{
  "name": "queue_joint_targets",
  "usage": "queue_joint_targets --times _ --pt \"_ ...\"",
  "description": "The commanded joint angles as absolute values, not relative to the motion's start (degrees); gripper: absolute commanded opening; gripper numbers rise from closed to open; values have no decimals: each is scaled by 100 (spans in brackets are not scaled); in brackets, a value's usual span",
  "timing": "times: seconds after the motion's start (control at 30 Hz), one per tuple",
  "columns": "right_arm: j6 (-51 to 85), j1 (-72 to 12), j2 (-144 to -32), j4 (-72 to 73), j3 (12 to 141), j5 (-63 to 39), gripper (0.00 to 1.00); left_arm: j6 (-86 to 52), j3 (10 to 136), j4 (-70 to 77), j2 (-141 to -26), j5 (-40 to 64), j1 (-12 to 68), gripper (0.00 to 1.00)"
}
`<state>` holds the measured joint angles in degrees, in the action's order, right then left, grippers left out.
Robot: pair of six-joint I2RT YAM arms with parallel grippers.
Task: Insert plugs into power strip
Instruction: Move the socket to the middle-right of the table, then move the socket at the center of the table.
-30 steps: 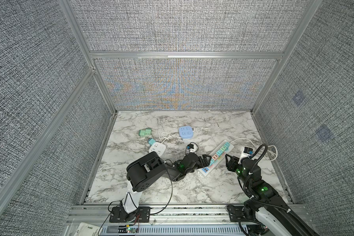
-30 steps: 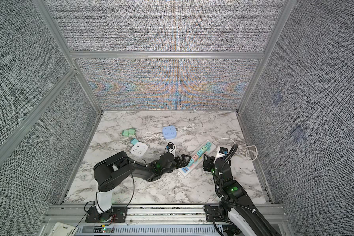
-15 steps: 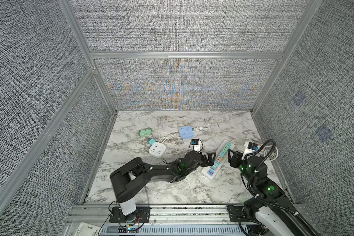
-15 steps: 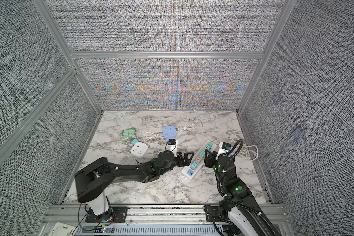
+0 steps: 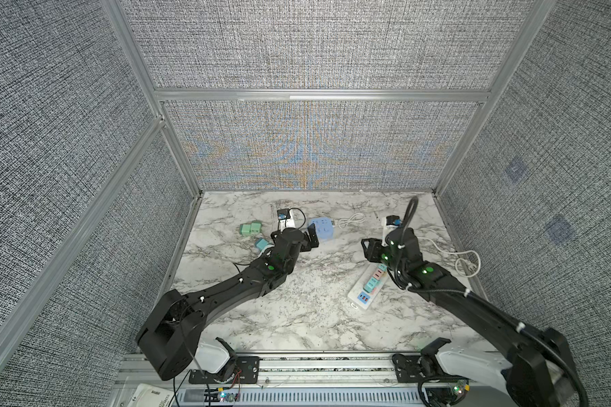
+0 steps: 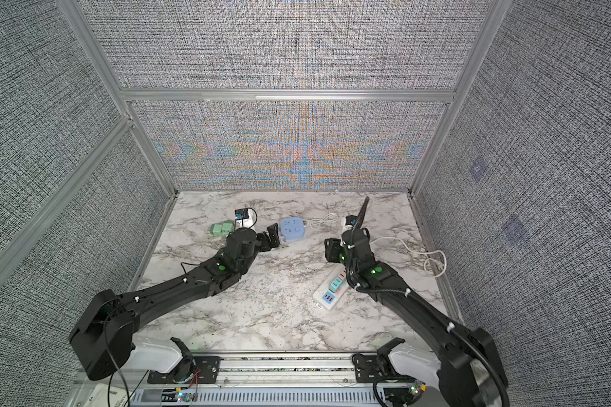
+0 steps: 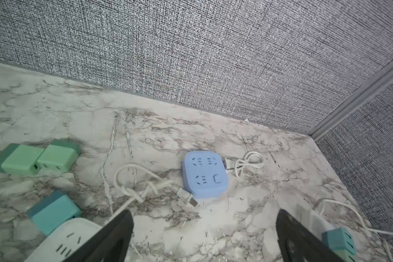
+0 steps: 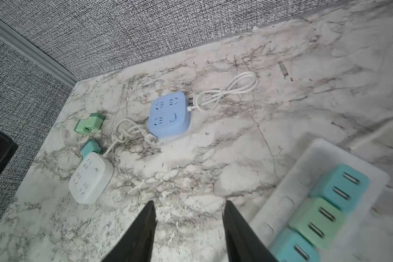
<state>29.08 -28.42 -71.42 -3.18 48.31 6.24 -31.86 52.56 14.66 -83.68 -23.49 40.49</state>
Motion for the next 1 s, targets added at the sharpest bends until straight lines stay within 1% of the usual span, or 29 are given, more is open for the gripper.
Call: queue_joint_targets --times 0.0,0.13,0.3,0.43,0.5,0.63,0.77,0.87,0.97 --pt "2827 -2880 -7766 -255 5361 399 50 -2812 5930 1113 -9041 -1517 3639 100" --pt "2713 -2878 -8486 -62 5898 377 50 -2553 7475 554 -10384 -1068 3239 100" --pt "2654 -2723 -9345 -203 6581 185 50 -2321 9343 34 -12084 -563 2932 100" --pt "2663 -2591 -9857 -100 6791 11 50 -1955 11087 -868 -13306 -284 2892 99" --pt "2676 -2496 -10066 -17 6833 -33 50 -1860 11621 -1105 -13732 -220 2892 99" --pt "2712 -2281 -10370 181 6837 -324 49 -1708 12247 -1317 -14288 -22 2879 99" --pt "2725 -2172 -10535 288 6823 -456 48 -1673 12526 -1423 -14616 163 2878 99" --pt "2724 -2136 -10588 339 6788 -494 48 -1603 12402 -1409 -14649 631 2876 99" --pt "2733 -2110 -10592 454 6691 -501 48 -1674 11753 -958 -14379 1263 2875 99"
